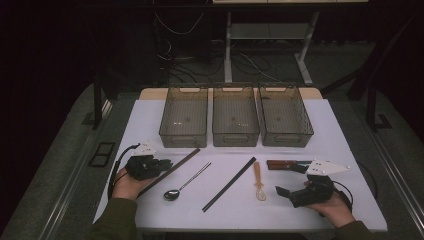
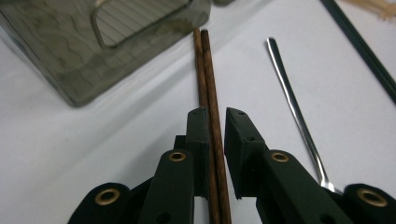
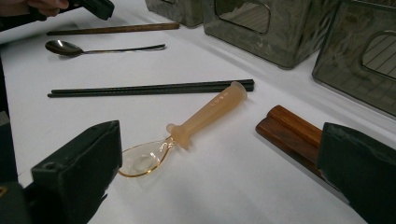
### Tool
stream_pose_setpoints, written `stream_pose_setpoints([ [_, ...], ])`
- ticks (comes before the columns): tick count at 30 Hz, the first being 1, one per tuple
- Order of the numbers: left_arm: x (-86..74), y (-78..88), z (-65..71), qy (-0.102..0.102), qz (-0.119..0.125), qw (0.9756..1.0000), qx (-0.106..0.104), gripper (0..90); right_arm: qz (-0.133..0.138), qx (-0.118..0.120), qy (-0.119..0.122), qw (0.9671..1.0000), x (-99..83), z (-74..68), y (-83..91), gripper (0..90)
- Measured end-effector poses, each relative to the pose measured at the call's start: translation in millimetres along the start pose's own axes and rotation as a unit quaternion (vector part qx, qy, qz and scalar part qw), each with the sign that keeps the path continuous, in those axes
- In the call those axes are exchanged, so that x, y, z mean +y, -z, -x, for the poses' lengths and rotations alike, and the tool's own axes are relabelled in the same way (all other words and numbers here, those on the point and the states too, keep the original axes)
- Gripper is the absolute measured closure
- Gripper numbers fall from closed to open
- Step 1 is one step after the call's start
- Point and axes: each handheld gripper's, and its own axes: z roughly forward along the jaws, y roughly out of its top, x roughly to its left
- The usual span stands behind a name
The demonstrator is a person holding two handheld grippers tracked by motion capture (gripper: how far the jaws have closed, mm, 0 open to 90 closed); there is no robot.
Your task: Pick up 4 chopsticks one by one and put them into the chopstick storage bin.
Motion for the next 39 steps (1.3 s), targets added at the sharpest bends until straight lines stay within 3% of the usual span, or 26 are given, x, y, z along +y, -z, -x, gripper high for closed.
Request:
stream_pose_setpoints([
  [16, -3.3, -4.6, -2.8, 0.000, -0.028, 0.9996, -0.001, 82.2, -0.001, 0.001, 0.002, 1.0000, -0.1, 0.3, 0.3, 0.7],
  [39, -5.1, -4.9, -4.1, -0.003, -0.032, 0.9994, 0.010, 80.4, 0.000, 0.001, 0.002, 1.0000, -0.1, 0.3, 0.7, 0.8],
])
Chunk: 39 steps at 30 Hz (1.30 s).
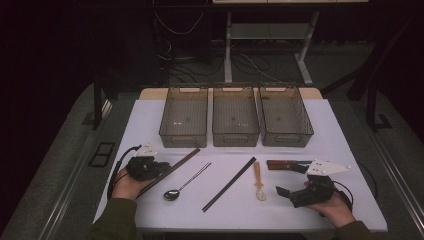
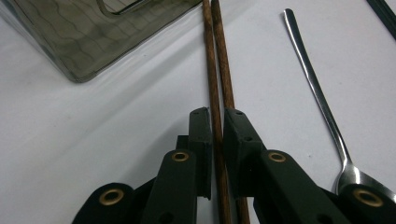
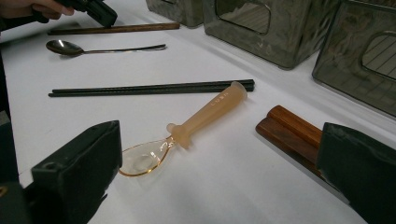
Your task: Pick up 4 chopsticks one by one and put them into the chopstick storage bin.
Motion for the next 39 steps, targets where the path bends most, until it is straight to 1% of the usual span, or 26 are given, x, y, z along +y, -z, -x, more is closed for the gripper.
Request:
stream_pose_setpoints([
  [3, -0.1, 0.1, 0.1, -0.001, 0.000, 1.0000, 0.002, 79.6, 0.000, 0.000, 0.000, 1.0000, 0.1, 0.1, 0.2, 0.7],
  [5, -0.3, 0.1, 0.2, -0.005, -0.005, 1.0000, 0.006, 79.4, 0.000, 0.000, 0.000, 1.0000, 0.0, 0.1, 0.2, 0.7],
  [7, -2.0, -1.1, 0.3, -0.002, -0.008, 1.0000, 0.003, 79.4, 0.001, 0.000, 0.000, 1.0000, 0.1, 0.0, 0.3, 0.7],
  [9, -2.8, -1.3, 0.3, -0.002, -0.012, 0.9999, 0.003, 79.4, 0.001, 0.000, 0.000, 1.0000, 0.1, 0.0, 0.4, 0.7],
  [14, -3.4, -1.5, 1.7, -0.005, -0.014, 0.9999, 0.008, 79.4, 0.000, 0.000, 0.000, 1.0000, 0.1, -0.1, 0.3, 0.7],
  [17, -5.7, -1.9, 2.3, -0.005, -0.006, 0.9999, 0.010, 80.1, 0.000, 0.000, 0.000, 1.0000, 0.0, -0.1, 0.2, 0.7],
  [20, -7.8, -2.5, 1.8, 0.012, 0.005, 0.9999, 0.009, 83.6, 0.000, 0.000, 0.000, 1.0000, 0.1, -0.3, 0.3, 0.7],
  [25, -7.5, -2.6, 1.8, 0.011, 0.004, 0.9999, 0.010, 85.2, 0.001, 0.000, 0.001, 1.0000, 0.1, -0.1, 0.6, 0.7],
  [26, -7.2, -2.0, 1.3, 0.004, -0.001, 0.9999, 0.011, 85.2, 0.001, 0.000, 0.001, 1.0000, 0.1, -0.1, 0.6, 0.7],
  [28, -7.2, -1.8, 1.1, 0.005, -0.001, 0.9999, 0.010, 85.3, 0.001, 0.000, 0.001, 1.0000, 0.1, -0.2, 0.5, 0.7],
  [30, -7.9, -2.4, 0.8, 0.022, 0.008, 0.9997, 0.005, 85.4, 0.001, 0.001, 0.001, 1.0000, 0.0, -0.4, 0.6, 0.7],
  [32, -7.4, -1.3, 0.5, 0.012, 0.003, 0.9999, 0.006, 85.4, 0.001, 0.000, 0.001, 1.0000, 0.0, -0.2, 0.7, 0.7],
  [36, -7.4, 0.2, 0.6, 0.012, 0.000, 0.9999, 0.004, 85.4, 0.000, 0.000, 0.000, 1.0000, 0.1, -0.1, 0.4, 0.8],
  [37, -7.3, 1.1, 0.2, 0.009, -0.004, 0.9999, 0.004, 85.4, 0.000, 0.000, 0.001, 1.0000, 0.1, -0.2, 0.3, 0.7],
  [38, -7.2, 1.6, 0.5, 0.010, -0.004, 0.9999, 0.003, 85.4, 0.000, 0.000, 0.001, 1.0000, 0.0, -0.3, 0.2, 0.8],
  [39, -6.4, 2.5, 1.5, 0.013, 0.003, 0.9999, 0.002, 85.4, 0.000, 0.000, 0.001, 1.0000, 0.1, -0.4, 0.3, 0.7],
])
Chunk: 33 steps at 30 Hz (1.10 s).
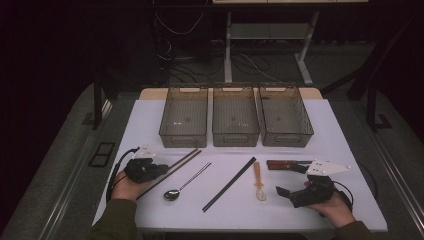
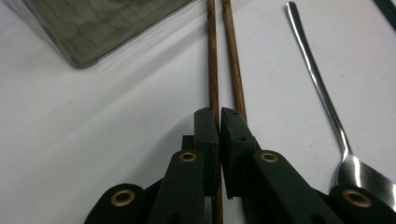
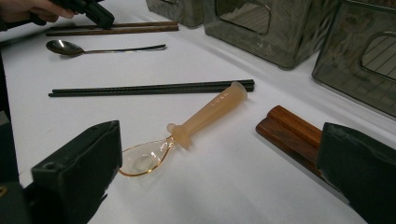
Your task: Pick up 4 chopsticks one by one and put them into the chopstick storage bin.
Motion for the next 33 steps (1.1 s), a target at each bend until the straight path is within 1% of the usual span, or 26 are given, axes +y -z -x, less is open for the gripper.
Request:
stream_pose_setpoints([
  [1, 0.0, 0.0, 0.0, 0.000, 0.000, 1.0000, 0.000, 85.4, 0.000, 0.000, 0.000, 1.0000, 0.0, 0.2, -0.1, 0.8],
  [2, 1.2, 2.1, -0.4, -0.004, -0.003, 1.0000, 0.000, 85.4, 0.000, -0.001, -0.002, 1.0000, 0.0, 0.1, -0.4, 0.8],
  [6, 2.2, 4.7, -0.3, -0.005, -0.002, 1.0000, 0.002, 85.4, -0.002, 0.000, -0.002, 1.0000, -0.3, -0.6, -1.3, 0.7],
  [7, 2.3, 5.2, 0.3, 0.000, 0.001, 1.0000, 0.003, 85.4, -0.002, 0.003, -0.001, 1.0000, -0.6, -1.4, -2.0, 0.7],
  [8, 2.4, 6.4, -0.3, -0.003, -0.001, 1.0000, 0.004, 85.3, -0.004, 0.003, -0.002, 1.0000, -0.8, -1.7, -2.4, 0.7],
  [10, 2.4, 7.3, 0.7, 0.003, 0.002, 1.0000, 0.001, 85.4, -0.004, 0.003, -0.002, 1.0000, -0.7, -1.8, -3.3, 0.7],
  [13, 3.3, 9.7, 1.9, 0.000, 0.000, 1.0000, -0.003, 85.3, -0.004, 0.003, -0.001, 1.0000, -0.9, -1.6, -3.8, 0.7],
  [17, 4.4, 13.4, 4.7, 0.006, 0.004, 1.0000, -0.006, 85.3, -0.008, 0.005, -0.005, 0.9999, -1.8, -1.1, -5.7, 0.7],
  [24, 7.2, 18.2, 7.3, 0.003, 0.006, 0.9999, -0.013, 85.3, -0.006, 0.005, -0.004, 1.0000, -1.7, 0.0, -6.1, 0.7],
  [27, 8.1, 19.3, 9.7, 0.007, 0.014, 0.9996, -0.024, 85.3, -0.006, 0.006, -0.006, 0.9999, -1.5, -0.3, -5.6, 0.7],
  [33, 12.9, 24.5, 14.7, 0.006, 0.033, 0.9989, -0.032, 85.4, -0.007, 0.007, -0.010, 0.9999, -1.5, 0.3, -5.3, 0.7],
])
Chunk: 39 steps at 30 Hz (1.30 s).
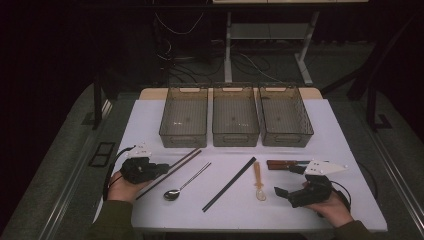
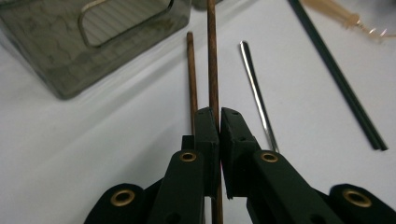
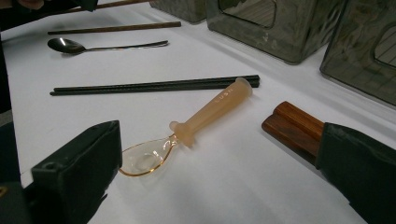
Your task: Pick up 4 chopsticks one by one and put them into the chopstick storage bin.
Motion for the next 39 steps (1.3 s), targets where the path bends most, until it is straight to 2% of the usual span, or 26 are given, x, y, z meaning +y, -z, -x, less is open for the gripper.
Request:
stream_pose_setpoints([
  [9, 12.8, 3.2, 7.0, -0.010, 0.026, 0.9996, -0.006, 85.3, 0.001, 0.001, 0.002, 1.0000, 0.1, 0.0, 0.7, 0.7],
  [12, 17.6, 2.6, 8.9, -0.013, 0.026, 0.9996, -0.003, 85.3, 0.002, 0.001, 0.003, 1.0000, 0.1, -0.2, 0.8, 0.8],
  [17, 25.8, 1.6, 10.8, -0.010, 0.032, 0.9994, -0.005, 85.4, 0.001, 0.000, 0.004, 1.0000, 0.0, -0.8, 1.1, 0.8],
  [26, 40.3, 2.0, 13.1, 0.002, 0.057, 0.9983, -0.006, 85.3, 0.002, -0.002, 0.005, 1.0000, -0.3, -0.4, 1.4, 0.7],
  [35, 56.7, -7.7, 10.8, 0.016, 0.057, 0.9982, 0.002, 85.4, 0.005, -0.004, 0.004, 1.0000, -0.3, -0.1, 2.3, 0.7],
  [39, 66.0, -10.8, 8.4, 0.015, 0.059, 0.9981, 0.007, 85.4, 0.006, -0.004, 0.002, 1.0000, -0.4, -0.4, 2.7, 0.7],
])
